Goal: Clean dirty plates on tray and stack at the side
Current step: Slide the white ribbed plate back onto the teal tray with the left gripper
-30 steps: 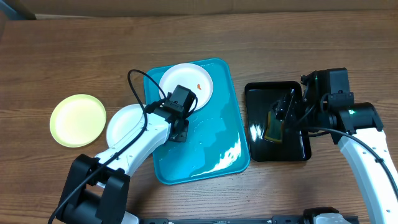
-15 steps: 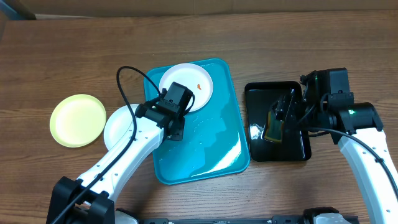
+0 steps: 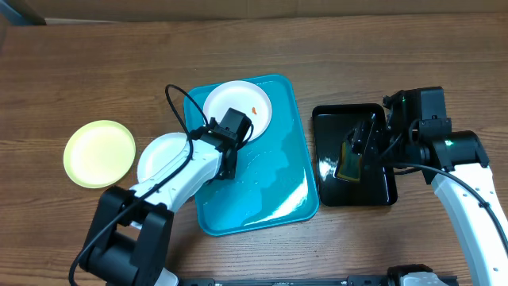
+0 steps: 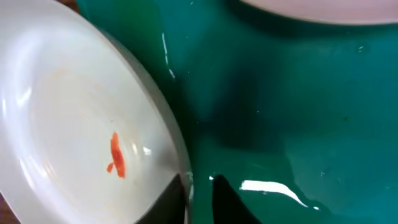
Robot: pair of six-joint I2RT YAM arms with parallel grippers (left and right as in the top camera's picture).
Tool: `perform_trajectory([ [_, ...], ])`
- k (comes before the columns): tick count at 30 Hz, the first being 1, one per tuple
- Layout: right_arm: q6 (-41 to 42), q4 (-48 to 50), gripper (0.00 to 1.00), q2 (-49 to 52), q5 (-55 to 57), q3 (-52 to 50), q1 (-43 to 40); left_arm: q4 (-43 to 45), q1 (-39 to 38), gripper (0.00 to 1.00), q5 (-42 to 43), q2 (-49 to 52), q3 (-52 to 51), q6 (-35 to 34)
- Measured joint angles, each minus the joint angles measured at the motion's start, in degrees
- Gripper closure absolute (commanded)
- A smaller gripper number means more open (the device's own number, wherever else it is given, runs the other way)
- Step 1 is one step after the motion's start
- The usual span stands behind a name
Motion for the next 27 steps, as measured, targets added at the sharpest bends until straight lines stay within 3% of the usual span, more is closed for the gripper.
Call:
perform_trajectory([
  [10, 0.00, 0.02, 0.26, 0.00, 0.02, 0.00, 0.00, 4.39, -4.20, 0.96, 8.66, 0.00, 1.64, -0.24],
  [14, 0.00, 0.02, 0.26, 0.00, 0.00, 0.00, 0.00, 7.85, -8.24, 0.92, 13.25, 0.00, 1.92, -1.77],
  [19, 0.00, 0.00, 0.25, 0.00, 0.04, 0.00, 0.00, 11.13, -13.53, 0.68, 18.14, 0.00, 1.92, -6.34],
  [23, -0.04, -0.26, 0.21, 0.00, 0.59, 0.00, -0.02, 12.74, -14.36, 0.58, 21.03, 0.00, 2.10, -8.63],
  [27, -0.04, -1.75, 0.21, 0.02, 1.97, 0.00, 0.00, 7.54, -13.60, 0.47, 22.01, 0.00, 3.93, -9.22],
])
